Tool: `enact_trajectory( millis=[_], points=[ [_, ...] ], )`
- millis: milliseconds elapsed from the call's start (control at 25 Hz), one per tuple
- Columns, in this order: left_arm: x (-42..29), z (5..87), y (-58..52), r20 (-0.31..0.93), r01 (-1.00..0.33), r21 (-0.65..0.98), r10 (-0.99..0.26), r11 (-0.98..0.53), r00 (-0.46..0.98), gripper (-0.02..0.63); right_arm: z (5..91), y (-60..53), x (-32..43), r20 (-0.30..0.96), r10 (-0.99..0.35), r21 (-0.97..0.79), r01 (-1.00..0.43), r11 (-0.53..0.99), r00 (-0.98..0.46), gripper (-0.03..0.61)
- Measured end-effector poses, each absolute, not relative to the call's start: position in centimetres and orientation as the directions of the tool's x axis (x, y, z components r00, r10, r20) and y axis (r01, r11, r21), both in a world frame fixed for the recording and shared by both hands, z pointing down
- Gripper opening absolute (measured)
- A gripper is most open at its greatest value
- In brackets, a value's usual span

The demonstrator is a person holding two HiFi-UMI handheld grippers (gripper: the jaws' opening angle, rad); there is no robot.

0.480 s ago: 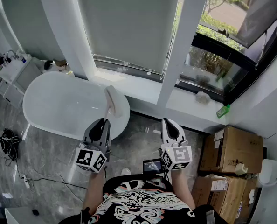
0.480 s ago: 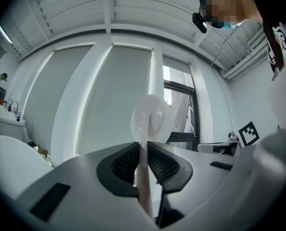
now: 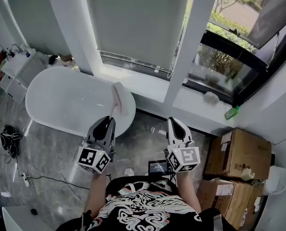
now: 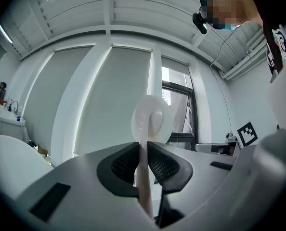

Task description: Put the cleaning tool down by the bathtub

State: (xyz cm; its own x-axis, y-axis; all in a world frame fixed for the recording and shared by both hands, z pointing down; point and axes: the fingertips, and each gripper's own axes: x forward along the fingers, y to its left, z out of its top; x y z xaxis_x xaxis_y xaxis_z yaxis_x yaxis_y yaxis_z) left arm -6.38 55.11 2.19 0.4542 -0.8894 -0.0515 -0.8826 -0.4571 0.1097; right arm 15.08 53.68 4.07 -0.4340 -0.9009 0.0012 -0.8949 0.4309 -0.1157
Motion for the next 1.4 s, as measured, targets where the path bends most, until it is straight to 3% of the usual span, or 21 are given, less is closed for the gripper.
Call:
enact_trajectory(
  millis=[320, 880, 1400],
  points=[
    [-5.8, 1.6, 55.0, -0.069, -0.896, 0.103, -0.902, -0.432, 0.427, 0.063, 3.3, 53.8, 16.7, -0.05, -0.896, -0.117, -0.888, 0.444, -0.441, 0.028],
    [-4.1, 2.5, 53.0, -0.054, -0.893, 0.127, -0.902, -0.432, 0.429, 0.063, 4.9, 51.7, 18.2, 0.007, -0.892, -0.092, -0.889, 0.449, -0.452, 0.028],
    [-5.7, 3.1, 42.2, -0.054, -0.887, 0.156, -0.9, -0.436, 0.433, 0.063, 5.3, 41.4, 16.9, 0.03, -0.895, -0.079, -0.894, 0.441, -0.445, 0.028]
  ],
)
